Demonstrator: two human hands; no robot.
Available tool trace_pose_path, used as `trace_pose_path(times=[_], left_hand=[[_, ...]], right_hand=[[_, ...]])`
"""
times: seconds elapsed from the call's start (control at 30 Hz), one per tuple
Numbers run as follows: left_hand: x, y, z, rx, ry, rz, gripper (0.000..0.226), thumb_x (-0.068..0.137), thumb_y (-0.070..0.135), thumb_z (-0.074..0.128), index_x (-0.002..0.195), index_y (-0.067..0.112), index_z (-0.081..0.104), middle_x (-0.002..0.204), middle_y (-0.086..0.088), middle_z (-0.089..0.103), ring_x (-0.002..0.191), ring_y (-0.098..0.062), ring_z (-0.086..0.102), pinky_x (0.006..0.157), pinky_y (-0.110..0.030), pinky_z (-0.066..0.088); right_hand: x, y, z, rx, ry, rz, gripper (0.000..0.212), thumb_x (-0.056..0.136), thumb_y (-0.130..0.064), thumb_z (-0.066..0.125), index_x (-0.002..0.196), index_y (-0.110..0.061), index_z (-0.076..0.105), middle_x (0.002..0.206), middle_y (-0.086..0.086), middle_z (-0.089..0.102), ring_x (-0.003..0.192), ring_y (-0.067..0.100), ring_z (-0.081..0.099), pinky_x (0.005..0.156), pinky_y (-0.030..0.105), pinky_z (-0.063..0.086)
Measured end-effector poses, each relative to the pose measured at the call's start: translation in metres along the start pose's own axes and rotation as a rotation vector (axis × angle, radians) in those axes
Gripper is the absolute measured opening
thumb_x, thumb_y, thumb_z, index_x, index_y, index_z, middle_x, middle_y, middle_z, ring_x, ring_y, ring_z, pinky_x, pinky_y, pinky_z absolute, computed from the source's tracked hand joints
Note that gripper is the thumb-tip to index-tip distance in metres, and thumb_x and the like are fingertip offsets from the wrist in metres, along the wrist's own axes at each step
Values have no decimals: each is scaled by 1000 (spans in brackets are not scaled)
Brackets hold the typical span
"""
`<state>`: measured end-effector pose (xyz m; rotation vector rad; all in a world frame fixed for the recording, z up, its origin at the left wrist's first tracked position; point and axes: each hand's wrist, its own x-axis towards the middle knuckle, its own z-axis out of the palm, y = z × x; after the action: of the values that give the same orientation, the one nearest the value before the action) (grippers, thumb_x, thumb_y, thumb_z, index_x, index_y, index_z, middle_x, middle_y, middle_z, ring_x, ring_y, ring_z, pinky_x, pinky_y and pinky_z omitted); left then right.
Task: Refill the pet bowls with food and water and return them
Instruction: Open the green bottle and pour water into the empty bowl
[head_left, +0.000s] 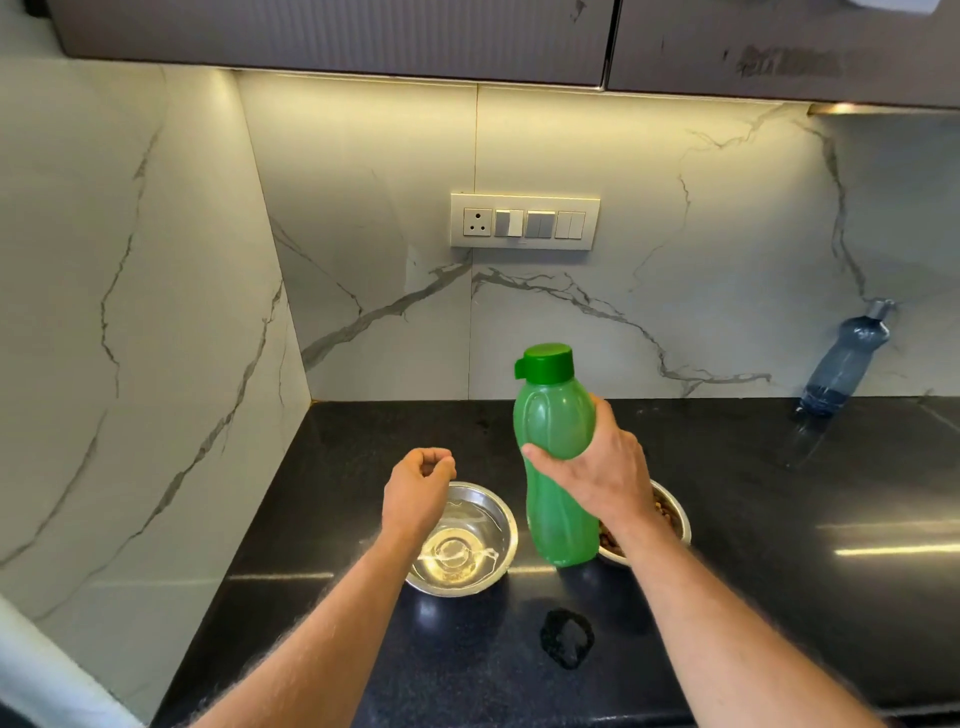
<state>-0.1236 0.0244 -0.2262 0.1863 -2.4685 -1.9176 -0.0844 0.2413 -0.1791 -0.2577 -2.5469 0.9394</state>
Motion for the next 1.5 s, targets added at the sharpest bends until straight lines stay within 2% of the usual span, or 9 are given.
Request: trace_pose_path(times=[0.1, 0.17, 0.3, 0.43, 0.53, 0.77, 1.2, 1.33, 1.5], left_hand=[[6, -10, -3, 67, -44, 0, 12, 98, 29, 60, 107, 26, 67, 100, 6, 69, 94, -12, 66, 87, -29, 54], [8, -13, -3, 83, -61, 6, 11, 97, 30, 60, 102, 26, 70, 96, 7, 70, 91, -11, 66, 80, -25, 52], [17, -16, 5, 86, -69, -4, 12, 98, 30, 60, 102, 25, 71, 94, 8, 70, 89, -10, 66, 81, -26, 53], [29, -13, 18, 98, -23, 5, 13, 99, 32, 59, 101, 27, 70, 94, 8, 70, 88, -10, 65, 74, -20, 49], [35, -13, 31, 100, 1, -10, 11, 99, 32, 59, 98, 29, 69, 93, 7, 71, 88, -11, 66, 71, -19, 49], [51, -9, 60, 210, 36, -12, 10, 99, 33, 59, 103, 31, 68, 95, 13, 69, 92, -5, 64, 81, -24, 50], [54, -25, 92, 210, 195, -150, 13, 98, 28, 59, 101, 34, 70, 90, 13, 73, 87, -4, 67, 66, -15, 45], [57, -26, 94, 190, 223, -174, 14, 98, 27, 59, 105, 33, 70, 91, 12, 72, 86, -6, 68, 65, -15, 46], [53, -30, 93, 129, 287, -174, 17, 99, 25, 58, 108, 30, 70, 90, 9, 74, 85, -19, 71, 66, -20, 53]], right_hand=[[15, 2, -1, 87, 49, 91, 110, 53, -79, 79, 142, -27, 40, 127, 3, 63, 119, 29, 61, 95, 43, 52], [25, 4, -1, 156, 88, 127, 108, 54, -76, 82, 141, -30, 36, 125, 0, 60, 115, 25, 57, 92, 41, 50], [54, 6, 2, 240, 143, 131, 111, 50, -78, 79, 141, -29, 39, 126, -3, 56, 112, 18, 54, 94, 40, 50], [100, 16, 14, 215, 142, 101, 107, 59, -65, 89, 145, -27, 37, 124, -5, 46, 109, 15, 46, 92, 39, 45], [132, 32, 24, 212, 104, 87, 103, 62, -56, 93, 144, -27, 38, 131, 1, 53, 113, 19, 51, 94, 40, 47], [188, 76, 40, 199, -21, 93, 100, 58, -55, 95, 139, -25, 45, 128, 3, 63, 117, 29, 62, 88, 42, 52], [220, 129, 71, 197, -163, 138, 97, 67, -46, 94, 139, -20, 34, 133, 10, 57, 122, 37, 59, 93, 50, 53], [223, 131, 73, 197, -197, 125, 99, 69, -41, 94, 142, -20, 30, 135, 11, 55, 124, 38, 58, 95, 50, 52], [218, 130, 71, 232, -215, 159, 102, 72, -36, 94, 147, -21, 27, 141, 11, 52, 130, 38, 54, 101, 55, 49]])
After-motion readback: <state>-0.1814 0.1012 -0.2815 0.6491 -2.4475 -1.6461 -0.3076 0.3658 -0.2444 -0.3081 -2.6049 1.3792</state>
